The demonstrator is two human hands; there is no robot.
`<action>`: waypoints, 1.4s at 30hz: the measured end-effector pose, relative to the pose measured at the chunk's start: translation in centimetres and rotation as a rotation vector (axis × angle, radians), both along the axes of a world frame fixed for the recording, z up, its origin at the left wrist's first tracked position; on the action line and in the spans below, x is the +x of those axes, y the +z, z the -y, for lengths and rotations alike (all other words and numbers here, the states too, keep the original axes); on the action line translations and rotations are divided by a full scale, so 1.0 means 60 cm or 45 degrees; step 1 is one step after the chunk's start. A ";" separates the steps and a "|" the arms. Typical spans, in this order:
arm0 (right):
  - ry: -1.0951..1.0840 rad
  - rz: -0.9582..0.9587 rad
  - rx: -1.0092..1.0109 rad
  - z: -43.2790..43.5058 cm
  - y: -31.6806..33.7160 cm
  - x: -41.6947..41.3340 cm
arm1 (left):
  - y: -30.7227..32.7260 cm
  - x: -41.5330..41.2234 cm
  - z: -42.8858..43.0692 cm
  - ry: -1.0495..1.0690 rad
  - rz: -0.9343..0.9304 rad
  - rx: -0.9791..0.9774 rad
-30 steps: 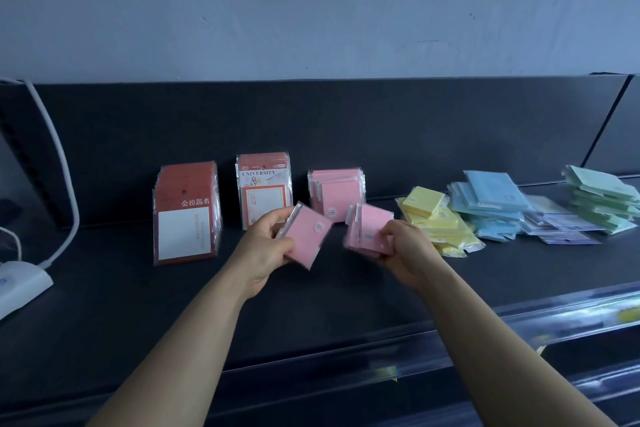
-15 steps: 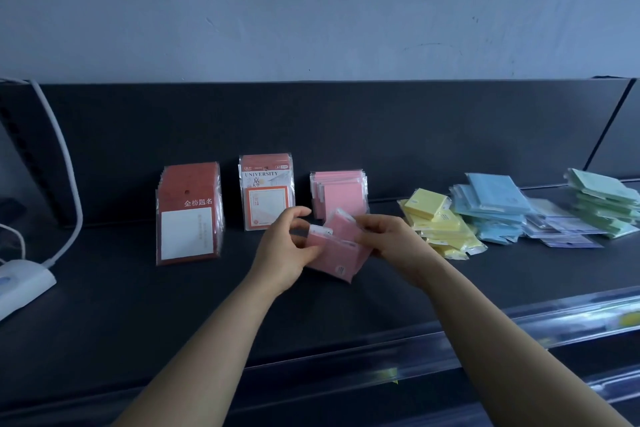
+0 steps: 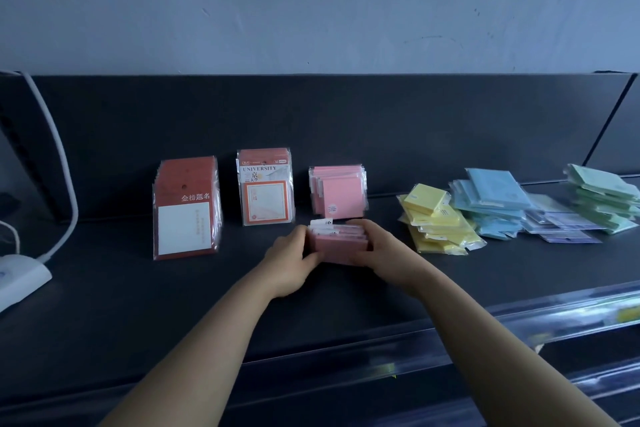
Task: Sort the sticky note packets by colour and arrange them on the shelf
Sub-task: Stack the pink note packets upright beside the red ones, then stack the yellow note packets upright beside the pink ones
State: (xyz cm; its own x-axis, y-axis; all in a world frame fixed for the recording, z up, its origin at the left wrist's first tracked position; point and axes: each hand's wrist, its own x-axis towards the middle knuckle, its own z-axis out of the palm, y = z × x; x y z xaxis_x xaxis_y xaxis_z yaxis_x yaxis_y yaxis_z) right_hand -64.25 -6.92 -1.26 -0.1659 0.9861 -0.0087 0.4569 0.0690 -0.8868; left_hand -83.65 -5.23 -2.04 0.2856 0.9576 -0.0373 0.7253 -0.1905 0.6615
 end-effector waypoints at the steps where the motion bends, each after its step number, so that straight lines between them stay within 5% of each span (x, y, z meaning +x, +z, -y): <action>1: -0.016 0.049 0.047 -0.003 -0.003 0.000 | -0.001 0.006 -0.001 -0.007 -0.040 0.024; 6: -0.217 0.034 0.107 -0.020 -0.006 -0.001 | 0.005 0.038 -0.015 0.024 -0.095 -0.016; 12: -0.429 0.036 0.209 -0.053 0.005 0.005 | 0.008 0.073 -0.055 0.186 0.142 0.099; 21: -0.275 0.223 0.121 -0.099 0.005 0.011 | -0.016 0.106 -0.106 0.261 -0.104 0.259; 42: -0.236 0.158 0.089 -0.062 0.024 0.017 | -0.016 0.090 -0.098 0.198 0.060 0.158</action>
State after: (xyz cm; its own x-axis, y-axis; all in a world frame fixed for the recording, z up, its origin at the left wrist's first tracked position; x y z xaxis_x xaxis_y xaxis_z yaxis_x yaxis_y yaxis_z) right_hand -63.25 -3.23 0.15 0.0164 0.9985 0.0518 0.5729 0.0331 -0.8190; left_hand -78.25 0.66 -3.00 0.1325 0.9867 0.0940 0.7212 -0.1610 0.6738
